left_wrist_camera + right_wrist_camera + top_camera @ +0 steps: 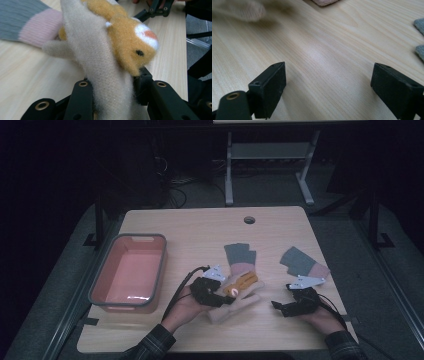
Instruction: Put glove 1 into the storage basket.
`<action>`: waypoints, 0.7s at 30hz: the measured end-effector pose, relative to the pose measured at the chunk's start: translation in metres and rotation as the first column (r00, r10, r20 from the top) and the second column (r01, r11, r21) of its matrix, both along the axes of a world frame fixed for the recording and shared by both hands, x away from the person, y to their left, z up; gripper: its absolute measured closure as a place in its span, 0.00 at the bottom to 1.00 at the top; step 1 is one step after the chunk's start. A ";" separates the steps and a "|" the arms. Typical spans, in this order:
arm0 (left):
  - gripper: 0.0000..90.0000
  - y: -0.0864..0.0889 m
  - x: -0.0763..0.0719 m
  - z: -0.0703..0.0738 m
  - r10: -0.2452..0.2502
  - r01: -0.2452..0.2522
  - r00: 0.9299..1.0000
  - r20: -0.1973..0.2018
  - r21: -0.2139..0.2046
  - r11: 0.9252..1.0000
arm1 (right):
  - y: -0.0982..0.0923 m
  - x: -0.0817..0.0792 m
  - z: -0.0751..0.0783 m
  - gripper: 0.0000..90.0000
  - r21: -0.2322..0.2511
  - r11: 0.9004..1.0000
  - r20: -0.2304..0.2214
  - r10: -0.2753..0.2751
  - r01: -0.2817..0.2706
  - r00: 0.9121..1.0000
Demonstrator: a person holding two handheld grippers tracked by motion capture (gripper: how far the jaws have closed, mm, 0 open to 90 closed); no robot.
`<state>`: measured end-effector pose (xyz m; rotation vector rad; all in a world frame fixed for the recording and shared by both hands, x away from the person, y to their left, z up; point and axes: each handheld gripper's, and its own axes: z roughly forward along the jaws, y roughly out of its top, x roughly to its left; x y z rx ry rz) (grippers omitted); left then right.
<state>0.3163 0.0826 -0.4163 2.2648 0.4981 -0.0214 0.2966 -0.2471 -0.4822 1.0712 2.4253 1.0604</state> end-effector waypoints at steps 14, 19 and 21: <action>0.73 0.029 0.012 0.020 0.060 -0.060 0.998 -0.018 -0.014 0.998 | 0.000 0.000 0.000 0.14 0.000 1.000 -0.001 -0.001 0.001 1.000; 0.73 0.039 0.015 0.028 0.088 -0.089 0.996 -0.023 -0.032 0.995 | 0.000 0.000 0.000 0.14 0.001 1.000 -0.001 -0.001 0.001 1.000; 0.73 0.045 0.016 0.032 0.101 -0.101 0.995 -0.017 -0.035 0.994 | 0.000 0.000 0.000 0.14 0.001 1.000 -0.001 -0.001 0.001 1.000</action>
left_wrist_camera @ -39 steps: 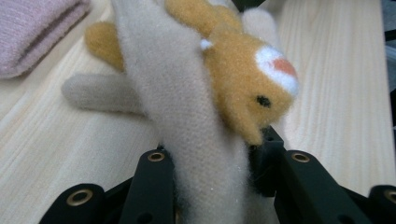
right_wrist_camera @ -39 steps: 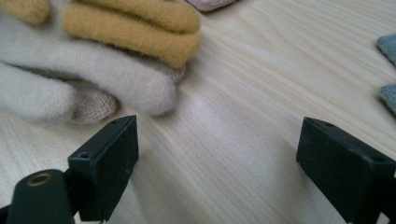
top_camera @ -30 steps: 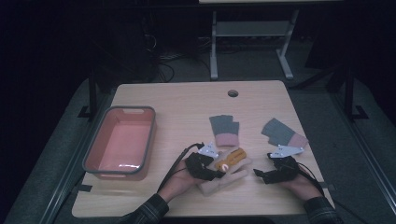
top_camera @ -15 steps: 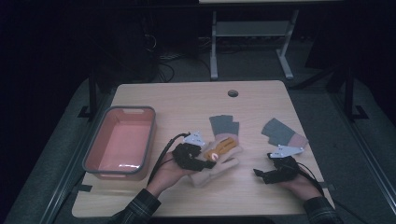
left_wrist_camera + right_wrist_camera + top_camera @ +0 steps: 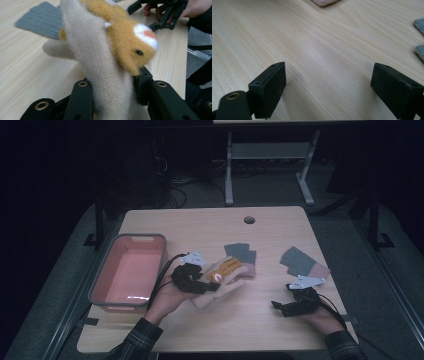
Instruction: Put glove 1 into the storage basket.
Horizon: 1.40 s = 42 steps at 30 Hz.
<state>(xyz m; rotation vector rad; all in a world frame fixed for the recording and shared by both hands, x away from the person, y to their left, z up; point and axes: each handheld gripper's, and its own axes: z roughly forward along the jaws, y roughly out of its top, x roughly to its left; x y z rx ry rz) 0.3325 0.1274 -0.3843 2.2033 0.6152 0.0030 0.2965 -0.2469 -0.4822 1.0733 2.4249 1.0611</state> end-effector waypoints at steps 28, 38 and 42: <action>0.73 0.074 0.011 0.029 0.132 -0.131 0.991 0.023 -0.036 0.991 | 0.000 0.000 0.000 0.14 0.000 1.000 0.000 -0.001 0.001 1.000; 0.73 0.110 0.013 0.035 0.216 -0.214 0.976 0.031 -0.040 0.976 | 0.000 0.000 0.000 0.14 0.000 1.000 -0.001 0.000 0.000 1.000; 0.73 0.125 0.013 0.038 0.251 -0.249 0.967 0.034 -0.050 0.967 | 0.000 0.000 0.000 0.14 0.000 1.000 -0.001 0.000 0.000 1.000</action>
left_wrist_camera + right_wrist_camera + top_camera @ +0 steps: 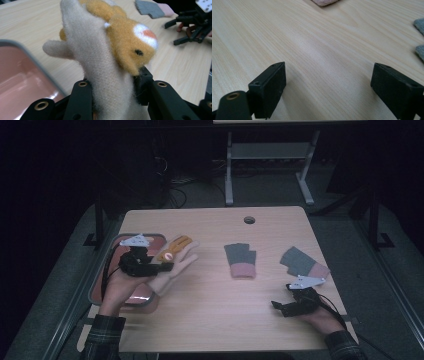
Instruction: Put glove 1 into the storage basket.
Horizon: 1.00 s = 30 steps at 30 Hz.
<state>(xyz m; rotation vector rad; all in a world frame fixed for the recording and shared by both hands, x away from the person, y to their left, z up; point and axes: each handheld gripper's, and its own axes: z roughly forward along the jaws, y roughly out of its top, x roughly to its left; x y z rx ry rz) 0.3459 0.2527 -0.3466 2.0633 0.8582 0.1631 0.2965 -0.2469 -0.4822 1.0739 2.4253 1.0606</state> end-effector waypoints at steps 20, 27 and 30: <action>0.73 0.086 0.002 -0.008 0.215 -0.215 0.976 -0.018 0.013 0.977 | 0.000 0.000 0.000 0.14 -0.001 1.000 0.001 0.000 0.000 1.000; 0.73 0.097 0.009 -0.023 0.257 -0.256 0.965 -0.046 0.025 0.966 | 0.000 0.000 0.000 0.14 0.000 1.000 0.000 0.000 0.000 1.000; 0.73 0.098 0.012 -0.029 0.268 -0.267 0.962 -0.059 0.032 0.963 | 0.000 0.000 0.000 0.14 0.000 1.000 0.000 0.000 0.000 1.000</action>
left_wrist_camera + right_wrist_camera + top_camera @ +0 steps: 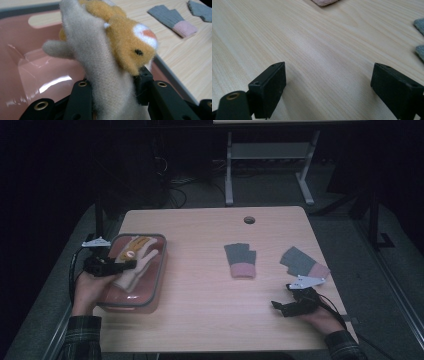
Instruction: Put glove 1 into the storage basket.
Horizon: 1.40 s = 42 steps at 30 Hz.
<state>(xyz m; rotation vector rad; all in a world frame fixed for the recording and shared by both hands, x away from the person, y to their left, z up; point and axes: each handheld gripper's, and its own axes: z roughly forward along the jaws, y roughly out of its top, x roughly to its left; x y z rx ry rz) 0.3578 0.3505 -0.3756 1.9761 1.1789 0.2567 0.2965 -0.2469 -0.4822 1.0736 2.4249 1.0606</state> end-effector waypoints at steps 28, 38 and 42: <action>0.60 -0.012 0.027 -0.047 0.005 0.017 0.981 -0.194 0.112 0.994 | 0.000 0.000 0.000 0.14 0.000 1.000 0.000 0.000 0.000 1.000; 0.16 -0.013 0.025 -0.043 0.028 -0.012 0.990 -0.140 0.110 0.994 | 0.000 0.000 0.000 0.14 0.000 1.000 0.000 0.000 0.000 1.000; 0.15 -0.010 0.021 -0.030 0.042 -0.032 0.995 -0.086 0.112 0.993 | 0.000 0.000 0.000 0.14 0.000 1.000 0.000 0.000 0.000 1.000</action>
